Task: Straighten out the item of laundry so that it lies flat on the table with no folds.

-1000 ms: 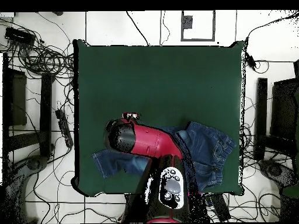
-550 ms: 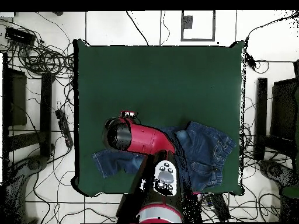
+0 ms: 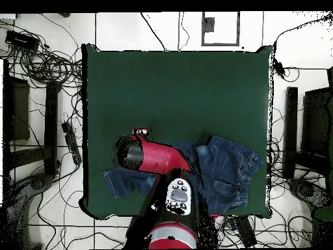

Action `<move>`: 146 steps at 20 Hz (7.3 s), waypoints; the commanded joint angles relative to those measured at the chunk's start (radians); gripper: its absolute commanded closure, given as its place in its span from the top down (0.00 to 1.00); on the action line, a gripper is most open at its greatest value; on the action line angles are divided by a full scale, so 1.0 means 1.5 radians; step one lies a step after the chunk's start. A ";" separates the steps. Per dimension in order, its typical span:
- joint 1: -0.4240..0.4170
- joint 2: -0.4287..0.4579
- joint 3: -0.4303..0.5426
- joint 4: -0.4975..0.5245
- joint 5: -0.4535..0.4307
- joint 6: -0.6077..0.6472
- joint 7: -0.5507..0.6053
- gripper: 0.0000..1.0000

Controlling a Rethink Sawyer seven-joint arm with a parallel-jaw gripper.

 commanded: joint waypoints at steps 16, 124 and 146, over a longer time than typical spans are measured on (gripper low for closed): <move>-0.047 -0.034 0.045 0.173 -0.100 -0.029 -0.017 1.00; -0.018 -0.054 0.116 0.000 0.128 0.011 0.076 0.00; 0.037 0.205 0.112 -0.237 0.284 -0.193 0.086 0.00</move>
